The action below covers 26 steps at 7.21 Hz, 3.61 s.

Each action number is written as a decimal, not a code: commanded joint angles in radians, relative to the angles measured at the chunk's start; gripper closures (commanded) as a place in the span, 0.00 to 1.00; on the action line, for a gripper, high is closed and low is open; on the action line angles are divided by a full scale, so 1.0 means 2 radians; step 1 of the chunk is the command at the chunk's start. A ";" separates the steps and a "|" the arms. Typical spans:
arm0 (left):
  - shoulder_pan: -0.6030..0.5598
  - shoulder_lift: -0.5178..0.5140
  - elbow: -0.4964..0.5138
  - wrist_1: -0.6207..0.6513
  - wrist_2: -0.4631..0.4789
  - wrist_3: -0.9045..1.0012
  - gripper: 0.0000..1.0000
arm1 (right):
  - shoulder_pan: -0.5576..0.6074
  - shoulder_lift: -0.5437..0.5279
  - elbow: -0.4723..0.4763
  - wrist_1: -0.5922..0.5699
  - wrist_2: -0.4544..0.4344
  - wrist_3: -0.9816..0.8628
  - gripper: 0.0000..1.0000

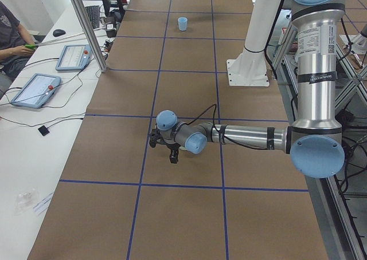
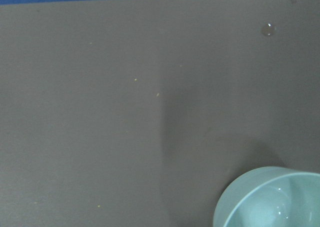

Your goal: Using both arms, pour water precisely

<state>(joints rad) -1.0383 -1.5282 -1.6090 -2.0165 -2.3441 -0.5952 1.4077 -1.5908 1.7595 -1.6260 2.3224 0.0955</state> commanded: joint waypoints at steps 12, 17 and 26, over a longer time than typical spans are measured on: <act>0.184 -0.268 -0.052 0.079 0.069 -0.421 1.00 | -0.014 0.001 0.001 0.021 0.002 0.002 0.01; 0.256 -0.404 0.050 0.138 0.145 -0.442 1.00 | -0.014 -0.004 0.001 0.021 0.003 0.002 0.01; 0.201 -0.273 -0.089 0.129 0.127 -0.435 0.00 | -0.094 -0.076 -0.002 0.336 0.022 0.071 0.01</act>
<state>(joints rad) -0.6156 -2.1413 -1.7218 -1.7583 -2.0836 -1.4653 1.2827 -1.6823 1.7583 -1.1930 2.3729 0.1545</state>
